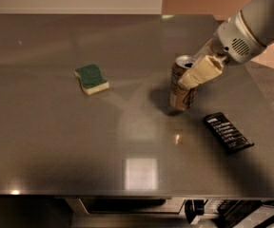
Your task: Move orange can near rxbar chocolate
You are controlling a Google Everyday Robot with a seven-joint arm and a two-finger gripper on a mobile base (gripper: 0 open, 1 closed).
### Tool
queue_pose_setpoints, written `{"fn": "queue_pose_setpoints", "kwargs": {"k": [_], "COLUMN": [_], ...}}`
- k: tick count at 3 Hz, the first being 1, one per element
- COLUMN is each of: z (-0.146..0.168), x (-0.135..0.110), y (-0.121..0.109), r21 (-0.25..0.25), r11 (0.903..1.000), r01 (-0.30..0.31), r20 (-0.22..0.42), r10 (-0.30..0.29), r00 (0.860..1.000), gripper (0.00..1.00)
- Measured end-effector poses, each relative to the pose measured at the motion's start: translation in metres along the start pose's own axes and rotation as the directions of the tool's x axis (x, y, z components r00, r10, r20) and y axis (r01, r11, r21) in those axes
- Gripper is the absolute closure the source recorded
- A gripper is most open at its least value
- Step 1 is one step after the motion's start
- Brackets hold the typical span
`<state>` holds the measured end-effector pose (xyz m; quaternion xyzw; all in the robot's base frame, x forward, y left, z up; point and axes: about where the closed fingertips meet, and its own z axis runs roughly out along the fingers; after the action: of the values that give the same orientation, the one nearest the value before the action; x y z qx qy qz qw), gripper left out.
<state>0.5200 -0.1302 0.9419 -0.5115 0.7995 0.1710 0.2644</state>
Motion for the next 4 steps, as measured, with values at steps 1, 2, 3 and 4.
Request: {"fn": "queue_pose_setpoints", "kwargs": {"k": [1,2,3,4], "z": [-0.002,-0.001,0.004,0.009], "x": [0.017,0.032,0.041,0.048], "y": [0.004,-0.001,-0.012,-0.021], "r21": [0.017,0.049,0.073,0.088], "r11": [0.9998,0.9987,0.9970,0.9954], "r01": [-0.005,-0.017,-0.023,-0.037], "r20": [-0.006,-0.013,-0.012,-0.007], "r10": [0.006,0.018,0.024,0.038], "r00": [1.000,1.000,1.000,0.999], "gripper": [1.00,1.00,1.00,0.82]}}
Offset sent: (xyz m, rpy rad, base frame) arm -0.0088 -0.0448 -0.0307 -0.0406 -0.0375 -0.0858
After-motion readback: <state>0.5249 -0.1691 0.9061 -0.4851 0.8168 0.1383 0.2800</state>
